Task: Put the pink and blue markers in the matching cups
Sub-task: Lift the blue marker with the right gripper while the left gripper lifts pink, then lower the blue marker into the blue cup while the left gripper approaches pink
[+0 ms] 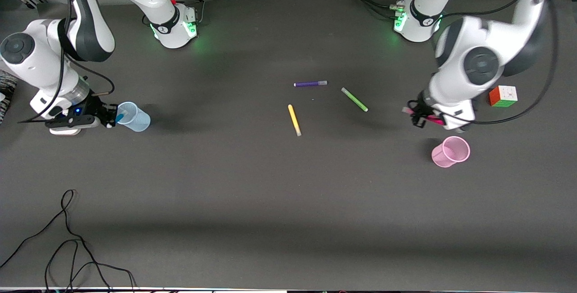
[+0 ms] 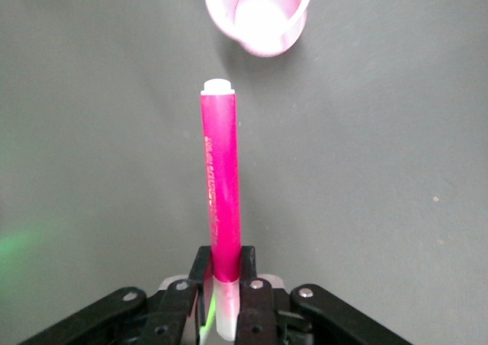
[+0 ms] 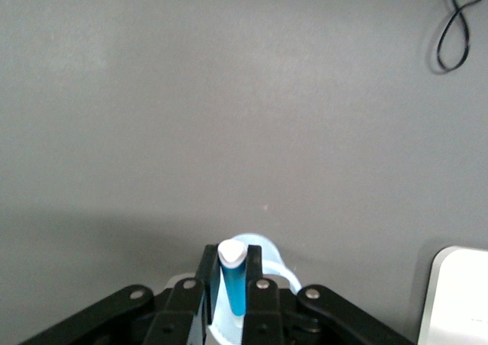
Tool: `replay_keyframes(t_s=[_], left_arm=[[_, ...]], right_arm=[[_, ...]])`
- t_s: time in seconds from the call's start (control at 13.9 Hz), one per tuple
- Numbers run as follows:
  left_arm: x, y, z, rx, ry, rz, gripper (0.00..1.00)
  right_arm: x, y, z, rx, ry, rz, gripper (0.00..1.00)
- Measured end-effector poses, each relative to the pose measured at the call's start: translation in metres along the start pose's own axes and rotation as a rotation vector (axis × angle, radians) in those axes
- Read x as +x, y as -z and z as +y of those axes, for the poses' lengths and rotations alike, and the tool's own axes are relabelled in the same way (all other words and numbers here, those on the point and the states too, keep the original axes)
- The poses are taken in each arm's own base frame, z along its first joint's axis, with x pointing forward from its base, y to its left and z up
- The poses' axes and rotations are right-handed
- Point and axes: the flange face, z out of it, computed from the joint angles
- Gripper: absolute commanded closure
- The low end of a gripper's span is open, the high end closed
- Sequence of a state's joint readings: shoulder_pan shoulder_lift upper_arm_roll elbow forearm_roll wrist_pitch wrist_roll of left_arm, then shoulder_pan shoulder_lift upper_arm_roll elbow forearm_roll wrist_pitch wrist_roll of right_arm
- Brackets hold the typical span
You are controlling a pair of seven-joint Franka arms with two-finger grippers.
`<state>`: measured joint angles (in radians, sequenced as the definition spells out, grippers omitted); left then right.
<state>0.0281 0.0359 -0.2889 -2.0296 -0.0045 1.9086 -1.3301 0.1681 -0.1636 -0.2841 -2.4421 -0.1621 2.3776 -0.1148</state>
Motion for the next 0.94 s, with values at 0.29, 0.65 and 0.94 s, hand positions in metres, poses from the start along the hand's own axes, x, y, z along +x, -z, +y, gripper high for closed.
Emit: replay_keyframes(t_s=[0.29, 0.65, 0.94], left_arm=[[0.067, 0.049, -0.028, 0.035, -0.322, -0.043, 0.97], [0.129, 0.062, -0.069, 0.06, -0.823, -0.148, 0.97], [0.146, 0.026, -0.061, 0.101, -0.979, -0.248, 1.0]], right_arm=[[-0.014, 0.0, 0.004, 0.005, -0.009, 0.019, 1.0], [-0.026, -0.018, 0.01, -0.003, -0.013, 0.048, 1.0], [-0.034, -0.028, 0.012, 0.0, -0.021, 0.042, 0.97]])
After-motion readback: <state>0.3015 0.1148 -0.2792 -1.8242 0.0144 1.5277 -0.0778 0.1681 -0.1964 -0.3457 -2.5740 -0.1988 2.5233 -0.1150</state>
